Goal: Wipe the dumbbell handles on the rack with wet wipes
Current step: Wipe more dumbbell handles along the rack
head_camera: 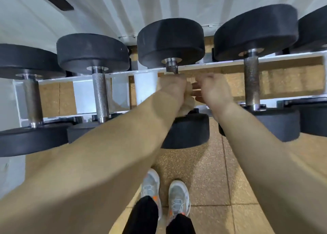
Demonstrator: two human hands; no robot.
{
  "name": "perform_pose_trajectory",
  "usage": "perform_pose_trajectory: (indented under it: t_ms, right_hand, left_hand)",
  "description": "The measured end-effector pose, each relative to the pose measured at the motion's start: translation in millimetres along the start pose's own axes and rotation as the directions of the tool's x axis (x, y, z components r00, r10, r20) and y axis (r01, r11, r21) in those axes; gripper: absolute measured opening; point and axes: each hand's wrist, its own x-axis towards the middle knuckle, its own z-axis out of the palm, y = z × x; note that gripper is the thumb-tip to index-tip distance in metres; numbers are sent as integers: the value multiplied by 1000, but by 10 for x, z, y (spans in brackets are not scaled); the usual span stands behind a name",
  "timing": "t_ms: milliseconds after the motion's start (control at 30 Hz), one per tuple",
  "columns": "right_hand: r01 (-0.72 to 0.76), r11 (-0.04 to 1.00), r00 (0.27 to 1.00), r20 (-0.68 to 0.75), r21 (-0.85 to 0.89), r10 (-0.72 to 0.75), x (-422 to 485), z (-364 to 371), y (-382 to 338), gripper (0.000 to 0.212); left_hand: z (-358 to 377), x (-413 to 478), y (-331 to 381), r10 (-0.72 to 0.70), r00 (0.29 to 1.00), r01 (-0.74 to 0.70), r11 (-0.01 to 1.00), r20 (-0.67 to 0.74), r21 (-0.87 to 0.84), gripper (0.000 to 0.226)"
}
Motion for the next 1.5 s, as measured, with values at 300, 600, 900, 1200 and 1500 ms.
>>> perform_pose_trajectory:
  t_ms: [300,600,900,1200,1500]
  right_hand:
    - [95,995,958,-274,22,-85,-317,365,80,15]
    - [138,988,916,-371,-71,-155,-369,328,6,15]
    - [112,993,918,-378,-37,-118,-341,362,-12,19]
    - [62,998,951,-303,-13,-63,-345,289,-28,18]
    - [69,997,976,-205,-39,-76,-550,43,94,17]
  left_hand:
    - [-336,375,-169,-48,775,280,920,631,-275,21]
    - [-265,135,-312,-62,941,58,998,334,21,9]
    - [-33,321,310,-114,993,110,991,-41,-76,29]
    - [-341,313,-160,-108,776,336,904,621,-263,34]
    - [41,-8,-8,-116,974,151,972,-193,180,16]
